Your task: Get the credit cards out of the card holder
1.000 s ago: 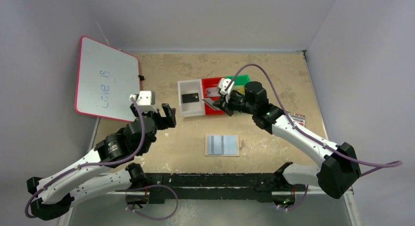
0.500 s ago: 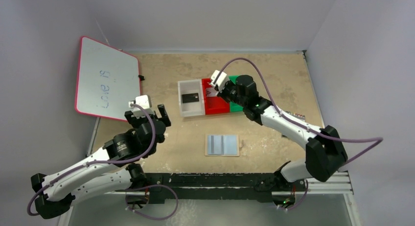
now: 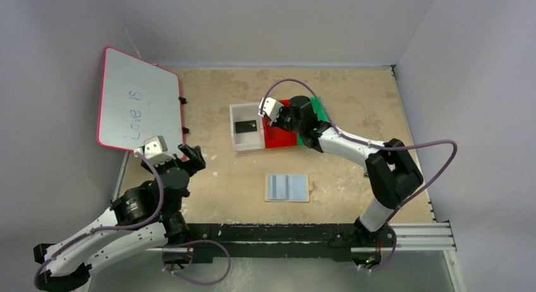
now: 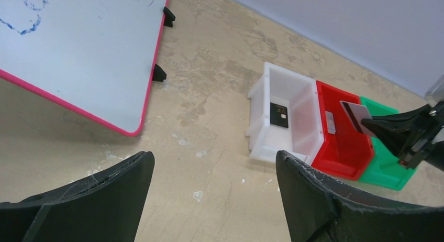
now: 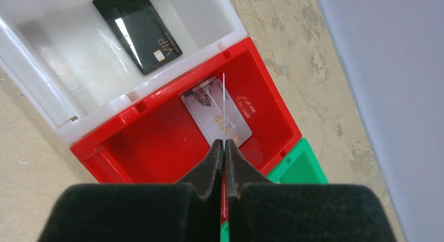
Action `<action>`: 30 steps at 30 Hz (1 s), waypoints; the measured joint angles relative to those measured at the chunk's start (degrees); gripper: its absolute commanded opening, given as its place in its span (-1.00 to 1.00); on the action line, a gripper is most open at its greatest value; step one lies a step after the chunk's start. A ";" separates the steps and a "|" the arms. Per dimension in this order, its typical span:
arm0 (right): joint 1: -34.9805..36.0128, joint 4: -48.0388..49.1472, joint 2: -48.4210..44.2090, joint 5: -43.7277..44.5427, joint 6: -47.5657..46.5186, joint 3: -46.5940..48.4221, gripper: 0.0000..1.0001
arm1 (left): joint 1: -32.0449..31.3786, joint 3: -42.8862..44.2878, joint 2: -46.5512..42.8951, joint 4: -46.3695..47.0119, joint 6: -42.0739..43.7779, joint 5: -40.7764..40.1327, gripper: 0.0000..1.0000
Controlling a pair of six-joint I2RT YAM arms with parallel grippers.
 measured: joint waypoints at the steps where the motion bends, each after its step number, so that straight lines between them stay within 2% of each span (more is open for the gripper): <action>1: -0.11 -0.07 0.59 0.15 -0.83 0.13 -1.00 | 0.00 -0.33 -0.74 0.00 -0.63 0.09 0.73; 13: -1.77 -2.78 6.14 1.22 -11.96 4.02 -1.00 | 0.00 -1.42 -0.24 0.00 -2.84 2.38 0.75; 28: -1.86 -4.63 15.32 2.01 -20.57 8.44 -0.98 | 0.00 -1.20 5.09 -1.44 -2.86 2.95 0.75; 30: -1.86 -4.52 16.26 2.75 -21.27 8.66 -0.93 | 0.00 -1.20 4.92 -1.77 -2.89 2.93 0.75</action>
